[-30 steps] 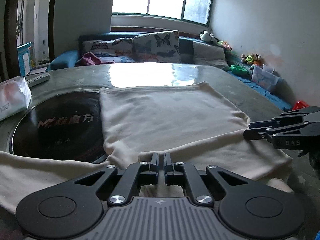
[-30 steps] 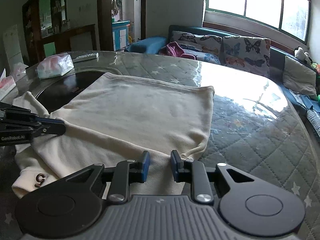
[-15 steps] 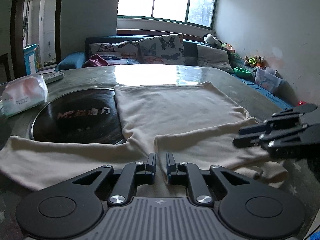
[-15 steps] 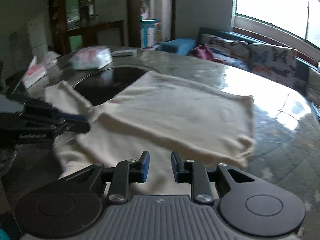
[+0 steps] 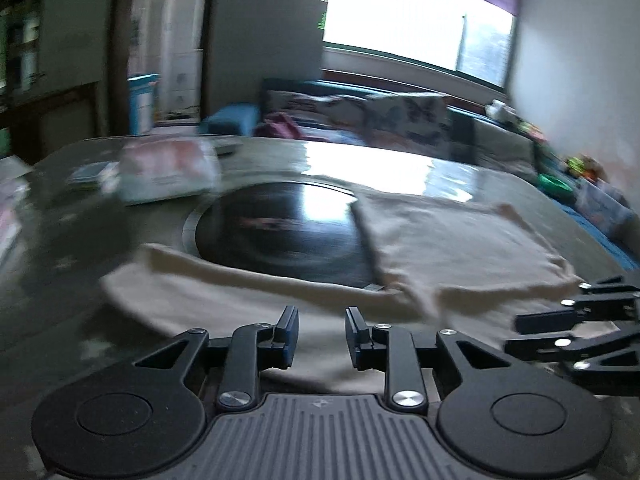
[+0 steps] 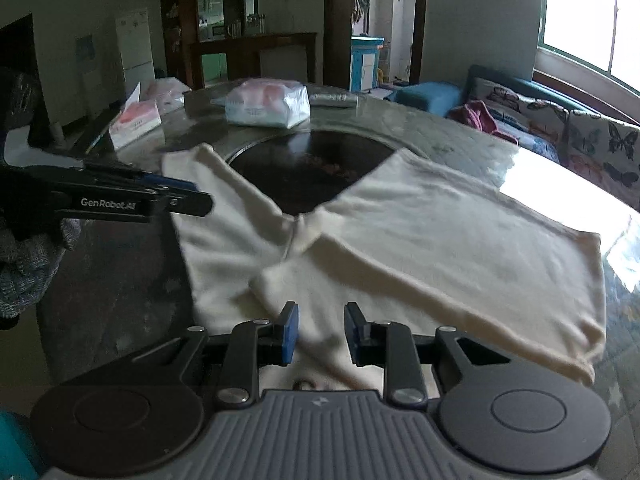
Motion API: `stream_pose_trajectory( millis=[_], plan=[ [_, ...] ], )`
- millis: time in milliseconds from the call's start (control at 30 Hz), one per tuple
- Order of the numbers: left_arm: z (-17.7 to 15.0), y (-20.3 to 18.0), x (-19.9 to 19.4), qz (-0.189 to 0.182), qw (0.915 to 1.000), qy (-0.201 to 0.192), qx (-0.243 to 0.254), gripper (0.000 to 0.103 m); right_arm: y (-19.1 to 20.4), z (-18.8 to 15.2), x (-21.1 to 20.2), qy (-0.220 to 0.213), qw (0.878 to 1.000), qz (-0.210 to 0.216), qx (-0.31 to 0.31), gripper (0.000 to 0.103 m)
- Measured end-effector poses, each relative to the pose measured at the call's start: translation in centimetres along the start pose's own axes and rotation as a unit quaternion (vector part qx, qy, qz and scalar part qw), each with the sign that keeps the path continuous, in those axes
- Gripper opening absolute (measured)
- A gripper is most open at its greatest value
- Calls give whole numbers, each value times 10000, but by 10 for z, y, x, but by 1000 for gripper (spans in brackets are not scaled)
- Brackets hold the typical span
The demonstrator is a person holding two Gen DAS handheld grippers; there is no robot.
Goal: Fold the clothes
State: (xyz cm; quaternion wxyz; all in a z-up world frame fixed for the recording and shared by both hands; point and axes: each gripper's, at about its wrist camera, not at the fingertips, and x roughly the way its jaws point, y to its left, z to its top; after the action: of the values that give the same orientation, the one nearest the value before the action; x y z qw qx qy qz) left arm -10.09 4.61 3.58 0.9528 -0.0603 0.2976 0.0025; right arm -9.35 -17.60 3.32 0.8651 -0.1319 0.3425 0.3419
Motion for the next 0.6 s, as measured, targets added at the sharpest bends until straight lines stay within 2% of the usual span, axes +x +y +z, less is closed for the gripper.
stream_pose_trajectory(
  millis=[167, 333, 467, 600],
  plan=[
    [3, 31, -1, 656, 9972, -93, -347, 31, 3, 7, 11, 16, 10000, 70, 2, 25],
    [8, 60, 4, 1291, 9893, -130, -672, 38, 4, 10, 11, -14, 10000, 73, -20, 26],
    [12, 80, 14, 1578, 9826, -56, -983, 38, 2, 11, 6, -78, 10000, -1, -22, 31],
    [13, 90, 22, 1633, 9802, 23, -1123, 38, -4, 13, 7, -107, 9999, -65, 66, 31]
  ],
)
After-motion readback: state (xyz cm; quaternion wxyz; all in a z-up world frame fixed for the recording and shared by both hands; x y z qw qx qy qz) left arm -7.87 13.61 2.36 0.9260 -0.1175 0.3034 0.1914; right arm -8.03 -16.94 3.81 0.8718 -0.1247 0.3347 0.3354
